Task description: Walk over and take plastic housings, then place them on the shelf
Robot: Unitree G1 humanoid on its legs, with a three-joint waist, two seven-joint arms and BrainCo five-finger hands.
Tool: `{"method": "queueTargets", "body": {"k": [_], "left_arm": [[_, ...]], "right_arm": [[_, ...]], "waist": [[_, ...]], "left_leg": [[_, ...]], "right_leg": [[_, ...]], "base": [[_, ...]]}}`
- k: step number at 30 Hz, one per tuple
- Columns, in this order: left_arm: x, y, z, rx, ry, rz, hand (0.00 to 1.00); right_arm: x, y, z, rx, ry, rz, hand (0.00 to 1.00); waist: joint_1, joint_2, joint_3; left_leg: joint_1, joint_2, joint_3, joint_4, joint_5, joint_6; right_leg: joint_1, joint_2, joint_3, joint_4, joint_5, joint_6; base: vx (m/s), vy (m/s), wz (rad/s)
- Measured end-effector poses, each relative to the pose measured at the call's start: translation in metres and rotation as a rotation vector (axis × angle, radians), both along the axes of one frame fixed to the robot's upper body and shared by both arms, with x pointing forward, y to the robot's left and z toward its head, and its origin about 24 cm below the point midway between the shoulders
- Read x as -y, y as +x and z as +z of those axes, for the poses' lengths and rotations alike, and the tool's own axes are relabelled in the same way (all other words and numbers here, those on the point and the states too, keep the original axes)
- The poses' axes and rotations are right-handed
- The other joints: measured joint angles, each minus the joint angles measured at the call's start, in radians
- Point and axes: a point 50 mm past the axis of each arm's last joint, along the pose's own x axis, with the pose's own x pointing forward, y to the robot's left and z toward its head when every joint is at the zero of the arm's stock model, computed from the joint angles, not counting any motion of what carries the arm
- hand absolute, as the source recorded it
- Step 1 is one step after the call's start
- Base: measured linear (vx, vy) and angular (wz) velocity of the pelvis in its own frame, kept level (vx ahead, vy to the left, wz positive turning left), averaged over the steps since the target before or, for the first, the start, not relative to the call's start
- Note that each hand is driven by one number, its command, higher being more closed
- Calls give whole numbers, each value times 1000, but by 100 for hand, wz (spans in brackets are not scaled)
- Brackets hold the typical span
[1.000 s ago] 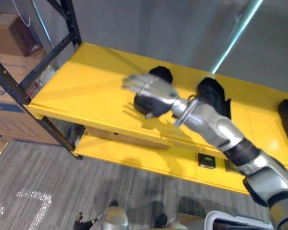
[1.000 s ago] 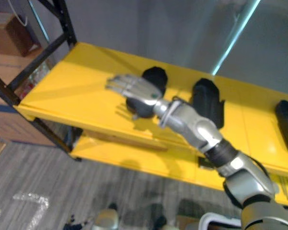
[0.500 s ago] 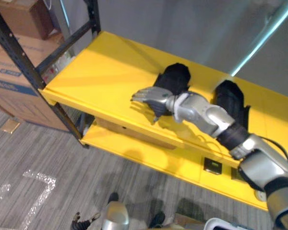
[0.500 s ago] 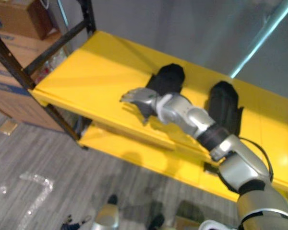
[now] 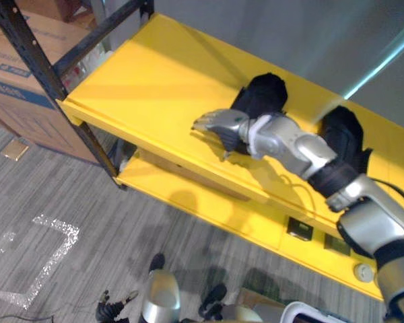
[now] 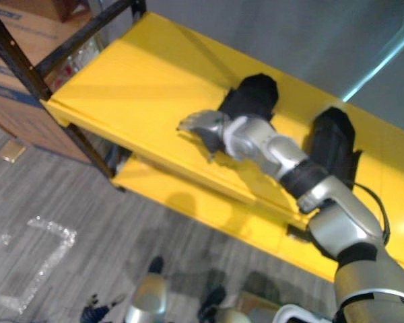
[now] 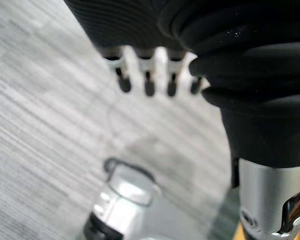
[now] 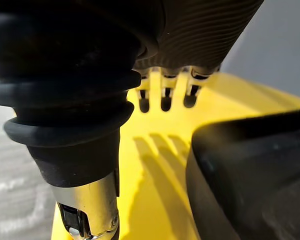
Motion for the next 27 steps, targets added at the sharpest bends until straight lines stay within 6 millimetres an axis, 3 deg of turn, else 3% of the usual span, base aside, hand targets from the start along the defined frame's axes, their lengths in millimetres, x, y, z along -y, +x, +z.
{"method": "queueTargets", "body": {"k": [7,27], "left_arm": [[1,7,2,14,-1,-5,0],[2,8,3,16,-20,18,0]], "right_arm": [[10,4,12,9,-42,-42,0],[23,9,14,0,-45,-89,0]], "waist": [[0,0,26],[-2,0,26]], "left_leg": [[2,5,4,1,1,-1],[19,13,23,-5,2,-2]], "right_leg": [[-4,0,5,9,-3,-3],[-5,2,19,16,-5,-6]], "base": [[-6,3,-1],[-6,9,-2]]}}
